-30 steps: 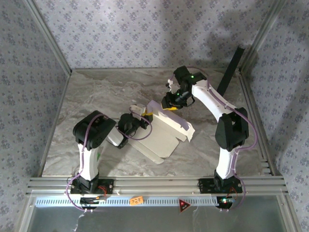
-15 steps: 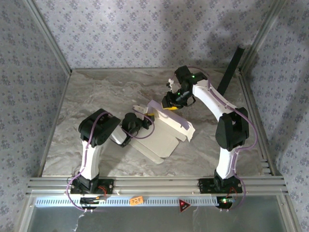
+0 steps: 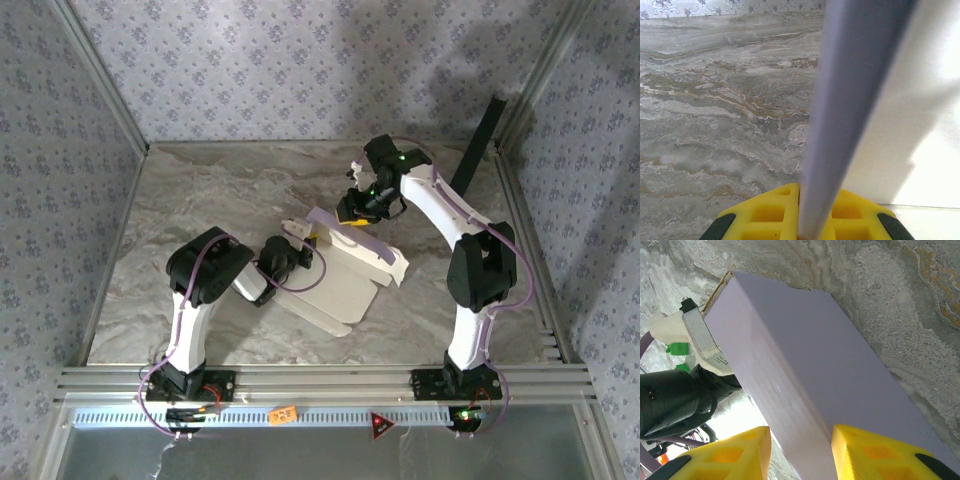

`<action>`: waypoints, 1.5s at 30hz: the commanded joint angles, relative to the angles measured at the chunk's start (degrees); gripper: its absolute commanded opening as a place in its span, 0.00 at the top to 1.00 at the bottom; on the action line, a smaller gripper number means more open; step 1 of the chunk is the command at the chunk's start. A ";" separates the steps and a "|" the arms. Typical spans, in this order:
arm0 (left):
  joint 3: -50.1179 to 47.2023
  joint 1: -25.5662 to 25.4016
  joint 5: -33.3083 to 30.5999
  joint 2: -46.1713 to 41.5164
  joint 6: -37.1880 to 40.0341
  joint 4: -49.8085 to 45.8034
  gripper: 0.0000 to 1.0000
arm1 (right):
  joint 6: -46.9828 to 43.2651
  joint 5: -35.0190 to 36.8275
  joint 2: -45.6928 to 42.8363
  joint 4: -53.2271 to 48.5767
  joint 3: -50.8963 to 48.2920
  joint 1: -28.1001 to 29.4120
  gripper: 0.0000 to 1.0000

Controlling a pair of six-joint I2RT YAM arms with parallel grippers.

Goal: Fold the paper box

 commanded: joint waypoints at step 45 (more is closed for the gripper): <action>19.88 7.68 22.28 -39.05 -12.08 -74.75 0.32 | 11.37 15.47 -29.73 12.89 -27.39 -0.63 0.29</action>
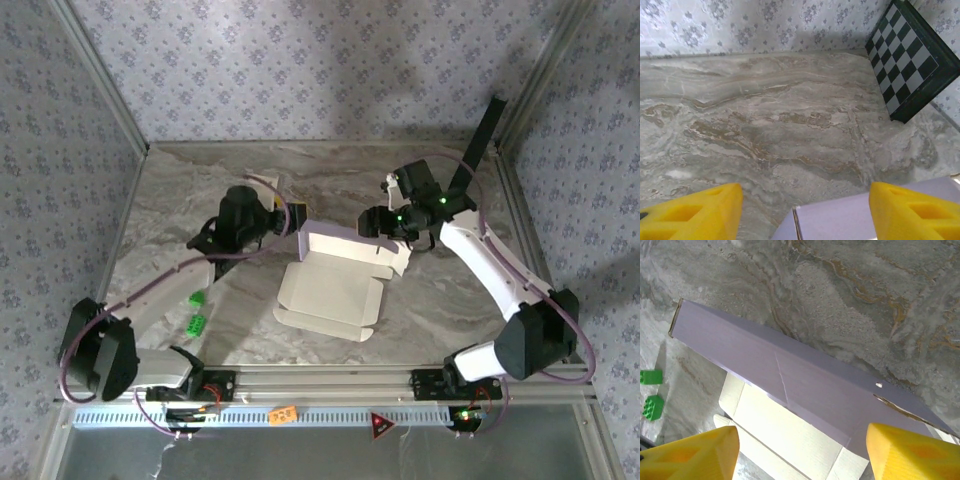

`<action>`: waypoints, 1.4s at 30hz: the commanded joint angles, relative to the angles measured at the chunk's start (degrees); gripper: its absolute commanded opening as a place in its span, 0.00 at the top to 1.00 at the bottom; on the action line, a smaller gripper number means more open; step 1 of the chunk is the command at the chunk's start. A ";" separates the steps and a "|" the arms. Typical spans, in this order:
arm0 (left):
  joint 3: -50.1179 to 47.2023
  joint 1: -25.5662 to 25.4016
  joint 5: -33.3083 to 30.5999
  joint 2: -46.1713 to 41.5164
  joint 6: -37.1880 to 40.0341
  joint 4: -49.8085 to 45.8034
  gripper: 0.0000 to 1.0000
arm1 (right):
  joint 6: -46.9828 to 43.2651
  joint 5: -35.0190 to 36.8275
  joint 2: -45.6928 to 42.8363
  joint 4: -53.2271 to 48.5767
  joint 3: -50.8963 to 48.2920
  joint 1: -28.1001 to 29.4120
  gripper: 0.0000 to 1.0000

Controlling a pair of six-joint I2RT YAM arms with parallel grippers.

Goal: Fold the paper box

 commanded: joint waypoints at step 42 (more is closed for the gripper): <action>1.69 4.91 18.84 6.50 -6.69 -22.73 0.55 | 3.27 -5.78 5.38 11.89 -3.73 -1.41 0.33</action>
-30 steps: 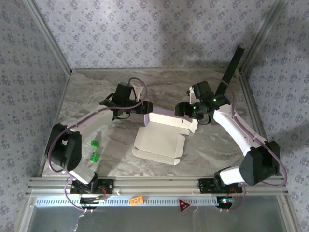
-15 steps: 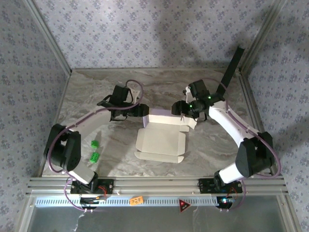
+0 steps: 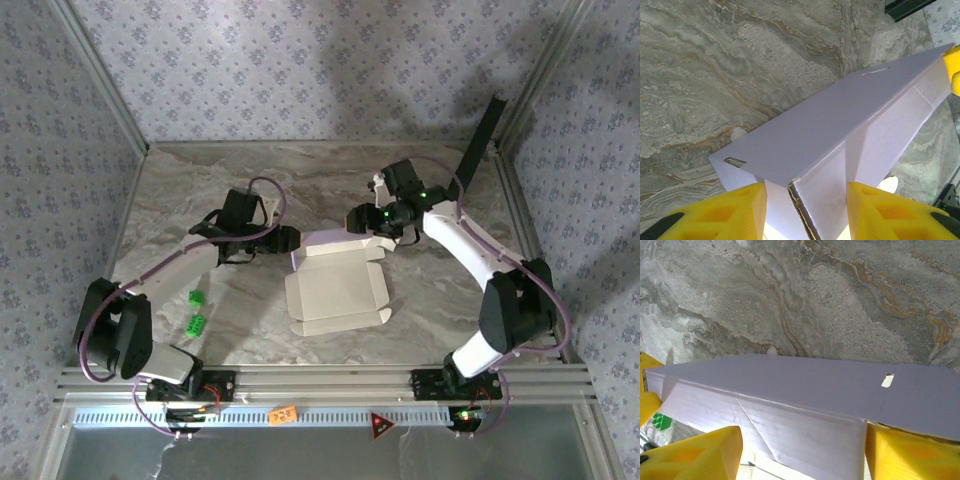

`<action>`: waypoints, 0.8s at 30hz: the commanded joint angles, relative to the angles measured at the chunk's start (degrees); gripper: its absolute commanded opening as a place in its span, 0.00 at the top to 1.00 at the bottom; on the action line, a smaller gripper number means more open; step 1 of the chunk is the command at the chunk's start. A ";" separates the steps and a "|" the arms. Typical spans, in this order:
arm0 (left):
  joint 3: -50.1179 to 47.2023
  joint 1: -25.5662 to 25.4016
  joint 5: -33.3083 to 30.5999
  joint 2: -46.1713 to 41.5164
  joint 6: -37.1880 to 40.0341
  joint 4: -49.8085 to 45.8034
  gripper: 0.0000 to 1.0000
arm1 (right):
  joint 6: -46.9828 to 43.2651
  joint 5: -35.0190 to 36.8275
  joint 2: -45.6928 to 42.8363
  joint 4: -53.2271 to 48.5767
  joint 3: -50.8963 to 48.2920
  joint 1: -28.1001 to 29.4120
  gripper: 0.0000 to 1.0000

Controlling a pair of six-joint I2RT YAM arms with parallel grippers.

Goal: Fold the paper box

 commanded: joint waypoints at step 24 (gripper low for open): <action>1.60 -0.04 -2.50 2.12 -1.03 -3.27 0.55 | 22.60 -3.68 -15.73 46.35 -30.67 -0.37 0.40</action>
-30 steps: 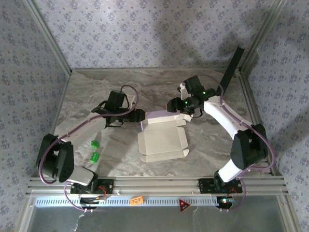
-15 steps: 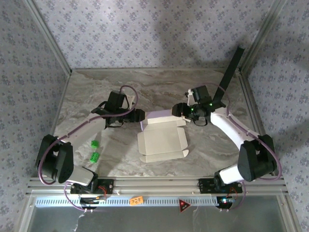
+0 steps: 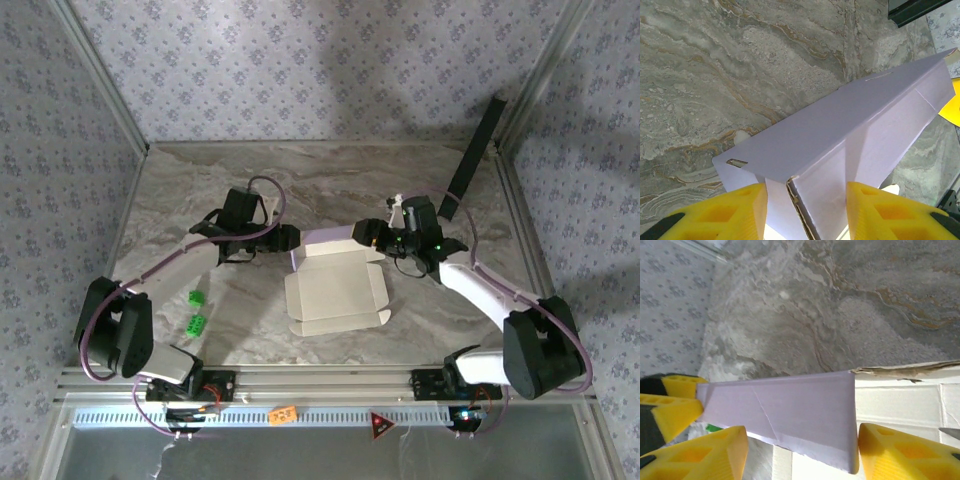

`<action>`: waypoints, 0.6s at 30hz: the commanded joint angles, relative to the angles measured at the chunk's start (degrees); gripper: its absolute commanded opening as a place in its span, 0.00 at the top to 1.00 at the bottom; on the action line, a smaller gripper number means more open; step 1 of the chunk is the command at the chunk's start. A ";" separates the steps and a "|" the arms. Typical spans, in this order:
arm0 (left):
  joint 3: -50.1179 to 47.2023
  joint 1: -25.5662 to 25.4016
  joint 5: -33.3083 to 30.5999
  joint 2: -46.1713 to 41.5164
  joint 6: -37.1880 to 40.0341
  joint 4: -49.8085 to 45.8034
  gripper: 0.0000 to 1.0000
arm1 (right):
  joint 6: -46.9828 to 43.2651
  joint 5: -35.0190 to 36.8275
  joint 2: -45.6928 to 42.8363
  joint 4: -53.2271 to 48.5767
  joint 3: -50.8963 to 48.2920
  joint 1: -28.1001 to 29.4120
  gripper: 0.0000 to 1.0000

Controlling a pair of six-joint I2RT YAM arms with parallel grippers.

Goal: Fold the paper box

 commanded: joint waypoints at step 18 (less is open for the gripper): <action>1.00 -0.05 -1.65 0.63 -0.68 -3.78 0.56 | 23.91 -2.84 5.87 32.85 -10.24 -1.08 0.67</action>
